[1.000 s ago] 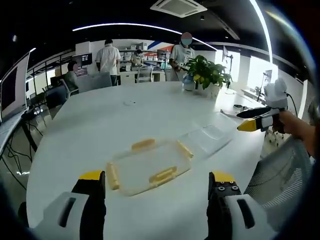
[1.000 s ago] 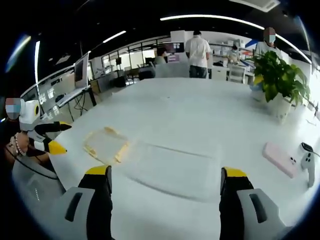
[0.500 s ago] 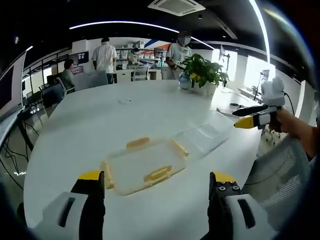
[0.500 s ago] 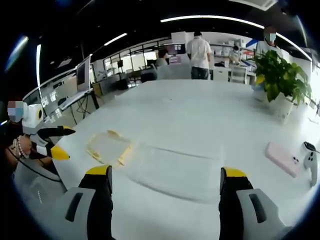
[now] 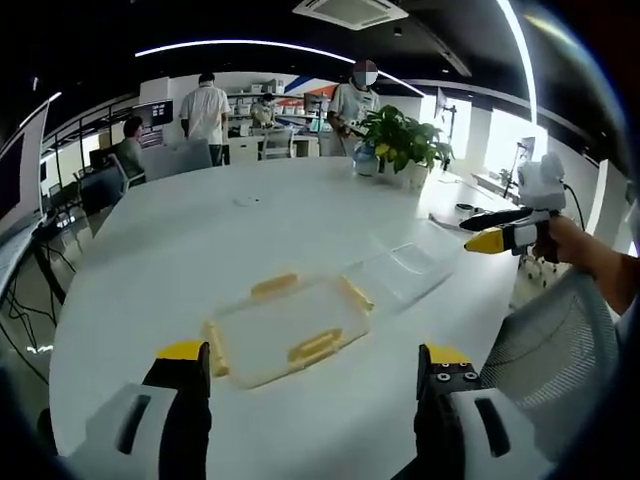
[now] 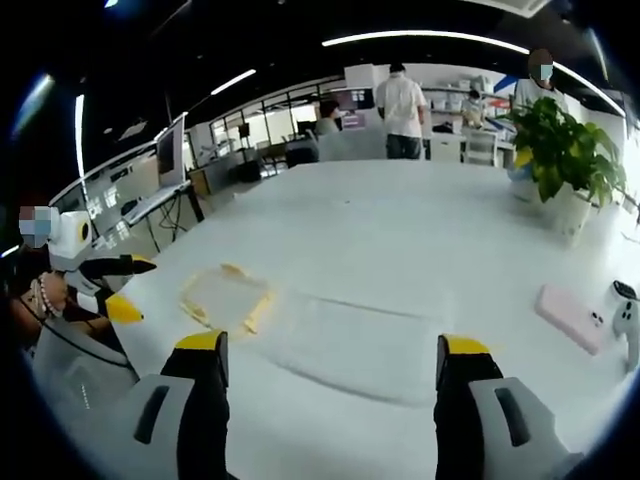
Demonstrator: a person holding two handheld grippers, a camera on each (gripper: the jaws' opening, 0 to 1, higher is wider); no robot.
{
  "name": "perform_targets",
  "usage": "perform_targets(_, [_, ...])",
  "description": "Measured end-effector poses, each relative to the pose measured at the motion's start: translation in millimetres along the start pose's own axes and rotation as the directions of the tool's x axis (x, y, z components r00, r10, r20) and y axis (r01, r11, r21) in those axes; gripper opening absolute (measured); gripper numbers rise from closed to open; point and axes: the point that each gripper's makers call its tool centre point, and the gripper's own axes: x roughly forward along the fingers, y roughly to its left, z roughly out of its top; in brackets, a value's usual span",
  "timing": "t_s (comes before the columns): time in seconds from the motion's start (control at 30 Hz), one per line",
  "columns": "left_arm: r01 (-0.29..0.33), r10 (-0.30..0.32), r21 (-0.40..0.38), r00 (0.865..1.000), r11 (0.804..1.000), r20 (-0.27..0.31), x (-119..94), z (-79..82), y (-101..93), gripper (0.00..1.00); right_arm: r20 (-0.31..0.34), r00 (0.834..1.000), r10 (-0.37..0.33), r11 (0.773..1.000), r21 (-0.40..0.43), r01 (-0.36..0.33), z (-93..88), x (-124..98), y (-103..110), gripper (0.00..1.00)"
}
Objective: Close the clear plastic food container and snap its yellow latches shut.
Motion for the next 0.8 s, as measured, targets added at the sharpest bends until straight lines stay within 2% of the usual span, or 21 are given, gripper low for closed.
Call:
perform_targets(0.33, [-0.001, 0.002, 0.042, 1.000, 0.999, -0.018, -2, 5.0, 22.6, 0.83, 0.001, 1.000, 0.014, 1.000, 0.002, -0.014, 3.7, 0, 4, 0.83])
perform_targets(0.53, [0.013, -0.009, 0.096, 0.999, 0.995, -0.042, 1, 6.1, 35.3, 0.82, 0.002, 0.999, 0.032, 0.999, -0.008, -0.032, 7.0, 1, 8, 0.81])
perform_targets(0.7, [0.039, -0.031, 0.120, 0.997, 0.992, -0.065, 2, 8.2, 48.9, 0.82, 0.001, 0.998, 0.059, 0.994, -0.090, -0.059, 15.7, 6, 14, 0.82])
perform_targets(0.8, [0.066, -0.050, 0.158, 0.994, 0.985, -0.101, 4, 6.5, 57.3, 0.82, -0.011, 0.996, 0.087, 0.988, -0.128, -0.087, 19.8, 11, 19, 0.81])
